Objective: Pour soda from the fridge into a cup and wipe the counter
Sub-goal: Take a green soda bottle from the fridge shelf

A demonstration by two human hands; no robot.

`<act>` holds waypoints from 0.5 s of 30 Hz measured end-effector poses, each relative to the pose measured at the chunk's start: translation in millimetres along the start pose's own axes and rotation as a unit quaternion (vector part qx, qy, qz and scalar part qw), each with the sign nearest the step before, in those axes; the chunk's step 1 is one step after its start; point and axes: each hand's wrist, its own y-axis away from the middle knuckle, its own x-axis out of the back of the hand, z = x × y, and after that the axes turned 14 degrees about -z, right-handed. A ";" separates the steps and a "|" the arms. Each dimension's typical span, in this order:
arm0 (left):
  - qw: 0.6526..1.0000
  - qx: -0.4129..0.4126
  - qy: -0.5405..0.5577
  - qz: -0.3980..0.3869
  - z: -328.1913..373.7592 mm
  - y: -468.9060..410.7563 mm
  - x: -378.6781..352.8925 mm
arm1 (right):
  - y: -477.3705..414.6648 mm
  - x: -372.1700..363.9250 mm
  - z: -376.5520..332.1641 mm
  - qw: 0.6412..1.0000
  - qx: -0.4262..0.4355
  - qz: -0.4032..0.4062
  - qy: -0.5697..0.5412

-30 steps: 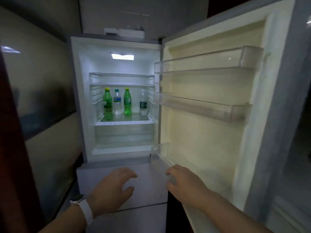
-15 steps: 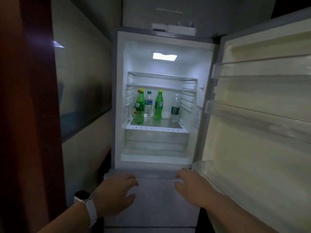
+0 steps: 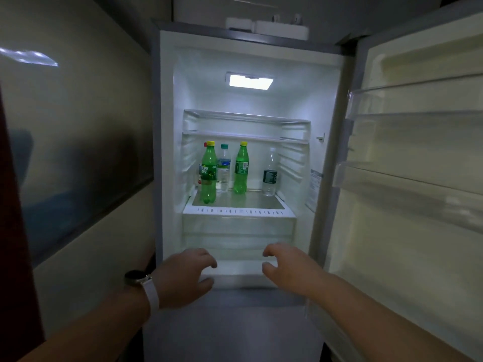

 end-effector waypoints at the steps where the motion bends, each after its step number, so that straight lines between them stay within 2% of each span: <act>1: 1.000 0.002 -0.005 -0.001 -3.6 -11.8 2.8 | -13.0 2.2 2.3 1.000 -0.003 0.002 -0.008; 9: 0.998 0.038 0.049 0.009 -39.3 -103.2 11.6 | -118.8 3.8 15.6 0.994 -0.020 0.021 -0.101; 15: 0.988 0.076 0.121 0.064 -58.1 -173.8 19.6 | -203.0 19.1 29.3 0.978 -0.036 0.074 -0.193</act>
